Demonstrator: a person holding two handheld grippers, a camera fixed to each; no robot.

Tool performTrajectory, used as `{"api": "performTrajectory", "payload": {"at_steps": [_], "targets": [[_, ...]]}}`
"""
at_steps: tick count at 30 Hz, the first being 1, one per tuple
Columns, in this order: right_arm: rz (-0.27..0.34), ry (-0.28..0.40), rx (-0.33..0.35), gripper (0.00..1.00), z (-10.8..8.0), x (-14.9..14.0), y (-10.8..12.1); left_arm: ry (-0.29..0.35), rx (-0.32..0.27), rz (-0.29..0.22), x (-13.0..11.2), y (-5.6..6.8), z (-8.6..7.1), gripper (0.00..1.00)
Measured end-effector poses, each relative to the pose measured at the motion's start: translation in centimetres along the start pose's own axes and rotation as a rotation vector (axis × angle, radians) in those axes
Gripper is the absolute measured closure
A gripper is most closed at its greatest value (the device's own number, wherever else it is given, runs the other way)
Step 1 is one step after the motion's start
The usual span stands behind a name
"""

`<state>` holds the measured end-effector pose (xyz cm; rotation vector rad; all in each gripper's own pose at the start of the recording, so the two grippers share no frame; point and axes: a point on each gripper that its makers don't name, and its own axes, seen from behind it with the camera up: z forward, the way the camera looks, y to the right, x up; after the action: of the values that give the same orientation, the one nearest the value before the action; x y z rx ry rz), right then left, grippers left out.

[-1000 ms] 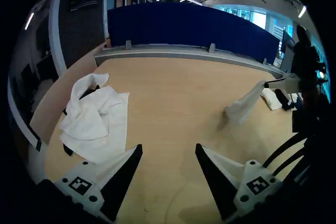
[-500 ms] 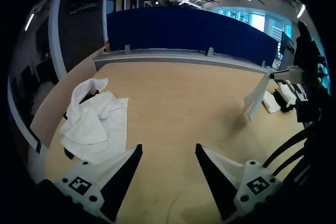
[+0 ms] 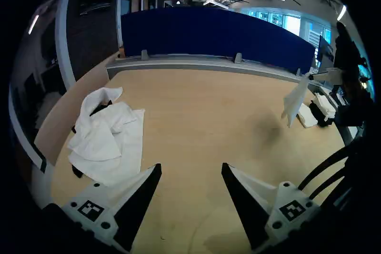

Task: Fold towel

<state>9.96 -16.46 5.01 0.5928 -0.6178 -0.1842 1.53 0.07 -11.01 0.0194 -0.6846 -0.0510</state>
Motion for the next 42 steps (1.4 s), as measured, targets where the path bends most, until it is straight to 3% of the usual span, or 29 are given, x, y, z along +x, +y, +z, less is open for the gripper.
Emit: {"api": "performTrajectory", "payload": {"at_steps": [11,24,33,42], "targets": [[0.042,0.009,-0.048,0.96,0.2,0.9,4.9,-0.003,0.004,0.0,-0.2,0.0,0.0,0.06],[0.047,-0.014,-0.122,0.96,0.5,1.7,11.9,-0.014,0.016,0.005,-0.6,-0.5,-0.1,0.06],[0.053,-0.036,-0.176,0.96,1.0,1.9,17.1,-0.019,0.022,0.005,-0.5,-0.3,0.1,0.06],[0.068,-0.063,-0.207,0.96,2.0,1.7,20.9,-0.029,0.027,0.006,-0.5,0.1,0.3,0.06]]}}
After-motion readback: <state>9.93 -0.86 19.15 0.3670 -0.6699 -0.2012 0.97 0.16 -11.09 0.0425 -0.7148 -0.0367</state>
